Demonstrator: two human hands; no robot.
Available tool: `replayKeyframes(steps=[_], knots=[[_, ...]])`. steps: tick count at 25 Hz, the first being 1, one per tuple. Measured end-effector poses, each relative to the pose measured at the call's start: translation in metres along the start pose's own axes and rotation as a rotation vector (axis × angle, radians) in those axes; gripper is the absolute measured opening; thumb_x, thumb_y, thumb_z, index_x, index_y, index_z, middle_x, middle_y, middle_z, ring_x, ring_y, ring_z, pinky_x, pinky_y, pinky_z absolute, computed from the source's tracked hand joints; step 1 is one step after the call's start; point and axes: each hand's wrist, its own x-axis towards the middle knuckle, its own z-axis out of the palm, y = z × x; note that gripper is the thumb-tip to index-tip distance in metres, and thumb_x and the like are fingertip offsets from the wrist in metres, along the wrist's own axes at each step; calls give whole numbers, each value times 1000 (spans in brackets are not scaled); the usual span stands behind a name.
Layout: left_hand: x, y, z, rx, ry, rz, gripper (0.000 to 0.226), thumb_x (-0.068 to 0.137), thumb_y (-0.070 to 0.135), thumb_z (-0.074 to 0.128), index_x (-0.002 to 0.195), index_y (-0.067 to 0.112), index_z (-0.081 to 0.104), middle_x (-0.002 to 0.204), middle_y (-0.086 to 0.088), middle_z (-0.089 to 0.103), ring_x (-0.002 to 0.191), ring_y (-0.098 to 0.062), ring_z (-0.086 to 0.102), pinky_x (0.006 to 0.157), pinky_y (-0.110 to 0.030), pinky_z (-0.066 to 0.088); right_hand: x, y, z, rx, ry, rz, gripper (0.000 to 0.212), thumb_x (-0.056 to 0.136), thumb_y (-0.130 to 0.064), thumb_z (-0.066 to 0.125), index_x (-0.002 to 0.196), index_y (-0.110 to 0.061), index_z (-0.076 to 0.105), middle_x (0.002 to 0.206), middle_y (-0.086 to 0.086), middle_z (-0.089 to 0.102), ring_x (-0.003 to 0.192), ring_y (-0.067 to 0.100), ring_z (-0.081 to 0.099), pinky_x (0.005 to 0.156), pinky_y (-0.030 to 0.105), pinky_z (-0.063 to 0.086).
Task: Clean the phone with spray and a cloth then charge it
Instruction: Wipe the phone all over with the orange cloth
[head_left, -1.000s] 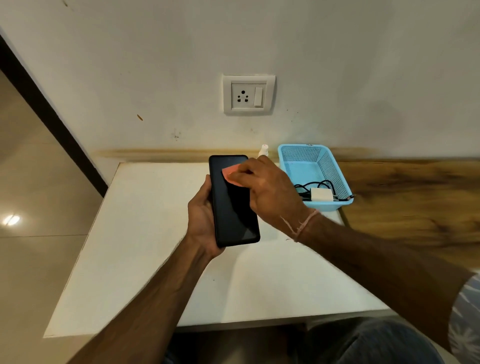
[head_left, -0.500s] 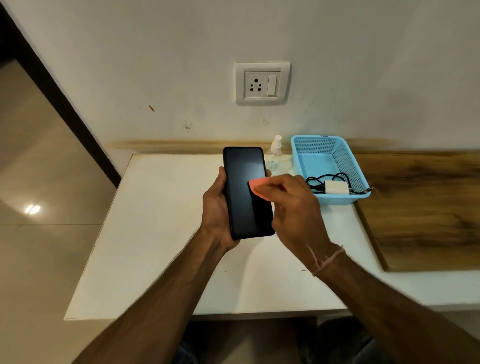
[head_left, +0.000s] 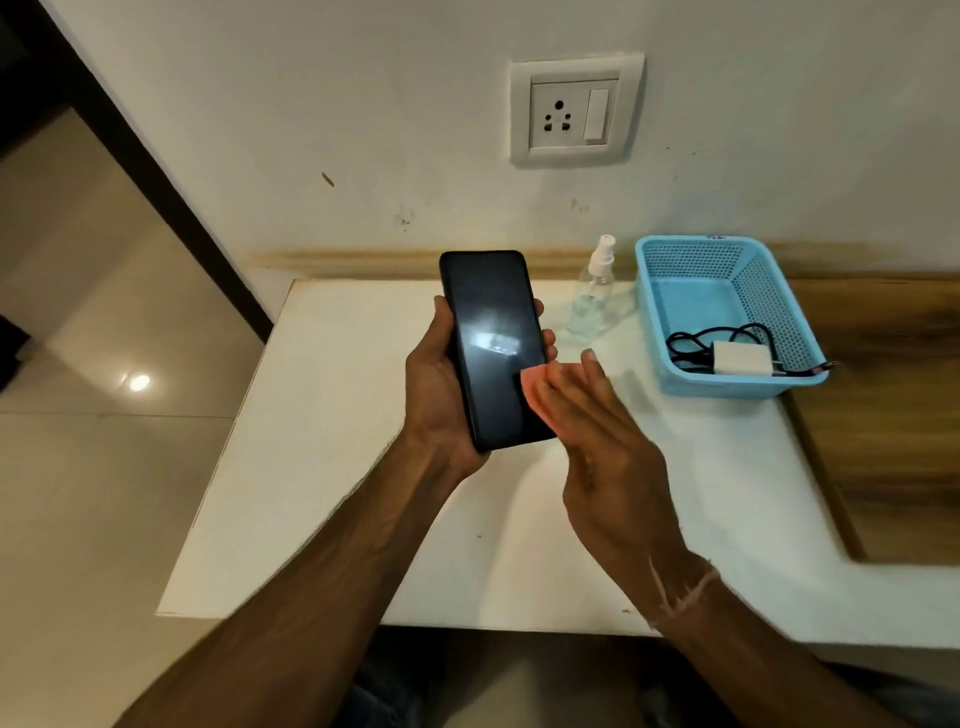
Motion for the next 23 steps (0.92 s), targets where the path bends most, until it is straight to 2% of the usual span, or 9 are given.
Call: replayKeyframes(steps=[3, 6, 10, 12, 15, 17, 20, 23], knots=[[5, -4, 5, 19, 9, -6, 75, 99, 61, 37, 143, 1, 49, 129, -17, 58, 107, -35, 55, 100, -45, 48, -23, -17, 15, 11, -68, -97, 60, 81, 13, 59, 137, -6, 49, 146, 10, 45, 140, 27, 35, 116, 33, 28], [6, -4, 4, 4, 18, -7, 75, 99, 60, 36, 144, 1, 46, 129, -17, 57, 102, -33, 59, 95, -43, 51, -22, -14, 12, 36, -140, -239, 63, 79, 14, 63, 137, -5, 47, 144, 12, 47, 138, 28, 37, 111, 38, 35], [12, -14, 2, 84, 34, -54, 74, 98, 63, 35, 139, 5, 55, 134, -17, 59, 113, -32, 58, 105, -43, 46, 9, 10, 2, 9, -123, -11, 61, 86, 17, 49, 142, -5, 40, 152, 10, 34, 144, 29, 24, 113, 43, 34], [13, -16, 0, 81, 22, -60, 73, 98, 63, 35, 134, 4, 59, 137, -18, 56, 116, -33, 57, 110, -45, 40, 3, 5, 4, 49, -105, -6, 55, 89, 8, 50, 142, -5, 42, 152, 10, 34, 145, 26, 24, 113, 44, 34], [12, -13, -6, 20, 18, -40, 72, 99, 61, 36, 128, 1, 64, 129, -20, 61, 107, -35, 61, 110, -47, 39, -26, -7, 9, 113, -104, -185, 40, 94, -16, 55, 134, -7, 54, 143, 7, 49, 140, 21, 37, 109, 44, 40], [10, -11, -8, 43, 17, -32, 72, 99, 61, 35, 128, 2, 64, 124, -19, 64, 106, -34, 62, 109, -46, 40, -25, -5, 8, 111, -122, -227, 39, 96, -23, 55, 132, -7, 56, 140, 6, 51, 138, 19, 40, 107, 42, 42], [4, -17, -3, 74, -3, -59, 72, 99, 60, 38, 141, 3, 52, 136, -17, 59, 118, -36, 57, 110, -47, 40, 1, -2, 7, 34, -99, -145, 45, 99, -23, 50, 140, -6, 46, 150, 7, 40, 144, 19, 28, 114, 41, 33], [-2, -30, 5, 168, 21, -63, 59, 99, 56, 42, 131, 11, 64, 130, -14, 66, 118, -28, 64, 99, -38, 53, 31, 0, 7, 15, -79, 38, 51, 102, -24, 36, 150, -8, 26, 159, 8, 18, 148, 17, 4, 120, 43, 17]])
